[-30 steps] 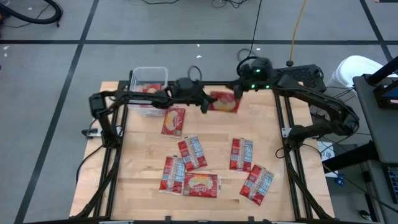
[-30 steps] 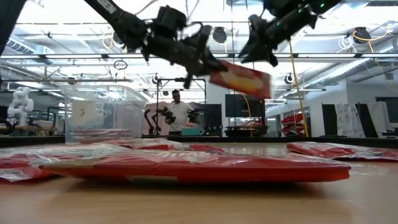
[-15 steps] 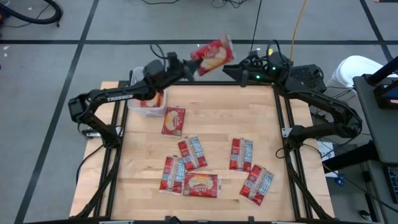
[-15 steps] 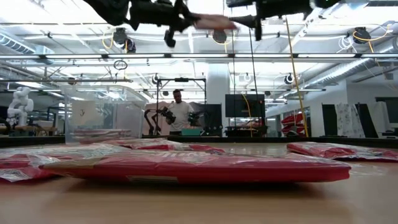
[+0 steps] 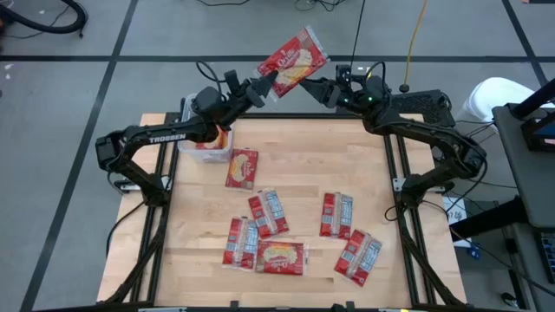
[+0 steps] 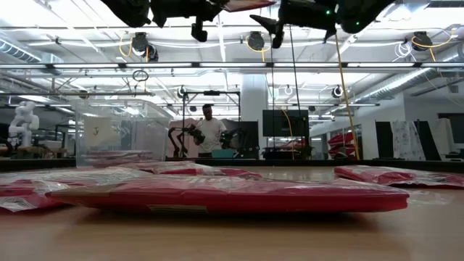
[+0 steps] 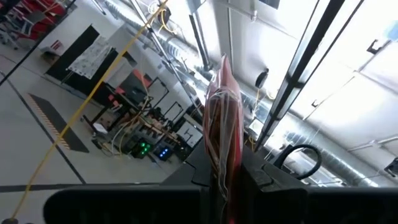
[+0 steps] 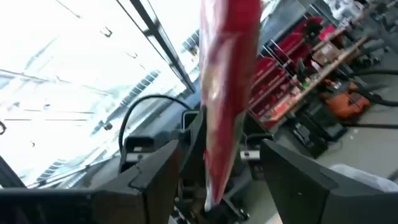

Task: Sort popcorn bags into baskets
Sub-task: Put the red popcorn bag into the transparent container

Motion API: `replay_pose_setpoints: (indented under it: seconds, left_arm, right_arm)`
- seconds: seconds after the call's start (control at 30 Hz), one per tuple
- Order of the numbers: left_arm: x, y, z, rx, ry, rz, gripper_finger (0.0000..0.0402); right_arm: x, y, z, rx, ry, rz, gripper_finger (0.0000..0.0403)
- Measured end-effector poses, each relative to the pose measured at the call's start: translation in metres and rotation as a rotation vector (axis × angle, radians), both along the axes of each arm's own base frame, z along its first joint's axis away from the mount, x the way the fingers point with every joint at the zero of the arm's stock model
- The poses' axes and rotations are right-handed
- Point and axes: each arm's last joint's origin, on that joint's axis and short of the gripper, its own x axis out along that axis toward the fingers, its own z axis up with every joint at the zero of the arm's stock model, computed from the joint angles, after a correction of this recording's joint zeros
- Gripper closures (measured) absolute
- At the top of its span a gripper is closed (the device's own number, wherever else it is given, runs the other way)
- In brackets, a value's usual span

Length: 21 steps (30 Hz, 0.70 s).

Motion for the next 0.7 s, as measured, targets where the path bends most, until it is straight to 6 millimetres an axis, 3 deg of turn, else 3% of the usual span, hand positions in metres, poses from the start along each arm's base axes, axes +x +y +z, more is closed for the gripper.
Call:
replay_pose_setpoints:
  seconds: [0.23, 0.53, 0.7]
  left_arm:
    - [0.005, -0.008, -0.003, 0.018, 0.042, 0.032, 0.0375]
    - [0.006, -0.008, -0.004, 0.021, 0.054, 0.032, 0.0359]
    - [0.002, -0.010, -0.005, 0.000, 0.147, 0.025, 0.0303]
  right_arm:
    - [-0.001, -0.002, 0.004, -0.039, -0.073, -0.003, 0.0217]
    - [-0.007, -0.010, 0.004, -0.018, -0.069, -0.018, 0.0381]
    - [-0.011, -0.017, 0.001, 0.018, -0.047, 0.004, 0.0380]
